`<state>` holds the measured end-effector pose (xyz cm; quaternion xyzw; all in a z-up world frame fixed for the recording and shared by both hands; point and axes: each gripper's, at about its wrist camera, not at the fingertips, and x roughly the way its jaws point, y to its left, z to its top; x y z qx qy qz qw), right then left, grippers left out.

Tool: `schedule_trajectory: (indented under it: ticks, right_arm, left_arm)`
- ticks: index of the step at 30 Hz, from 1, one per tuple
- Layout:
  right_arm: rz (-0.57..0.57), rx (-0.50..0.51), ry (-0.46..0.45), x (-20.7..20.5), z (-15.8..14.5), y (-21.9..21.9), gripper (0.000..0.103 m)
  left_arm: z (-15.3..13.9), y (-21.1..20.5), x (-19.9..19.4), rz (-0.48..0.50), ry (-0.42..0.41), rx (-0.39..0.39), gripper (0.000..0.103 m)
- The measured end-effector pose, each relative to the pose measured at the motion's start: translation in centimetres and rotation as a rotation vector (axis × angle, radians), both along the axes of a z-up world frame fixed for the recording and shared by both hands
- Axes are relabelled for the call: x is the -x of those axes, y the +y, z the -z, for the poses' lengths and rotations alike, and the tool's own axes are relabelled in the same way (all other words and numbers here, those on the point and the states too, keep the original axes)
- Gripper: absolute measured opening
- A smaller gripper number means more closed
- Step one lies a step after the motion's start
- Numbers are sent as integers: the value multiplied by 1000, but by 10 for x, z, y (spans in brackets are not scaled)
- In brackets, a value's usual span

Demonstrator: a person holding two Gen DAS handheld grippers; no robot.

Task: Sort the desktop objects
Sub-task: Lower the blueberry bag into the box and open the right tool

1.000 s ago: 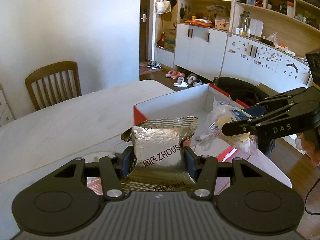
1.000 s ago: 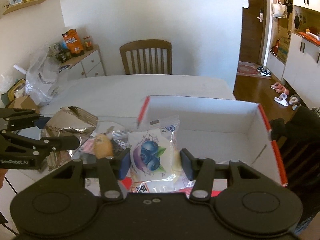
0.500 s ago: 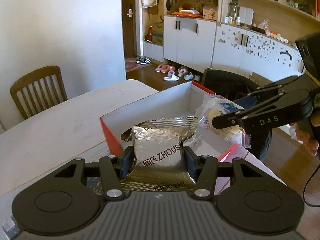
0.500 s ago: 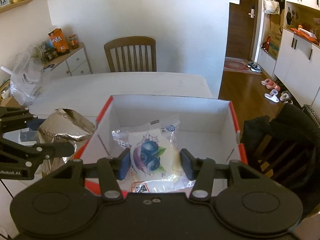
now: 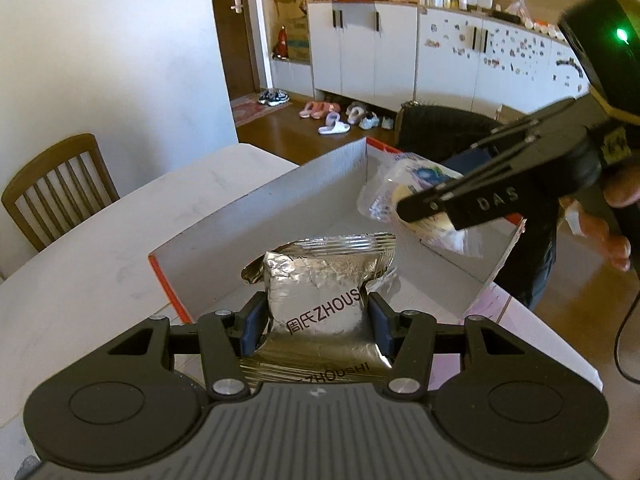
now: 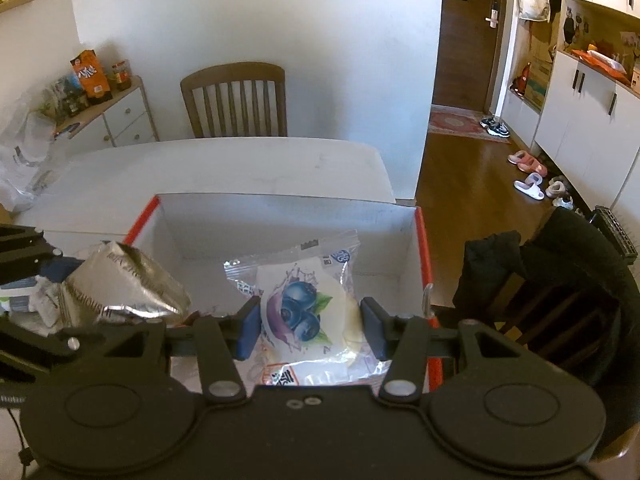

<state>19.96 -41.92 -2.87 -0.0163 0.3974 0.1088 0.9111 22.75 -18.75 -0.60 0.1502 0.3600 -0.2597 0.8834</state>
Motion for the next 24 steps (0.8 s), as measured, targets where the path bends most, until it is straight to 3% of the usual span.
schedule_trajectory:
  ticks: [13, 24]
  right_arm:
    - [-17, 14, 79, -41, 28, -1, 52]
    - [-60, 83, 145, -66, 56, 10, 52]
  left_arm:
    - [24, -31, -29, 43, 116, -55, 52]
    - [46, -54, -53, 89, 236, -83, 52]
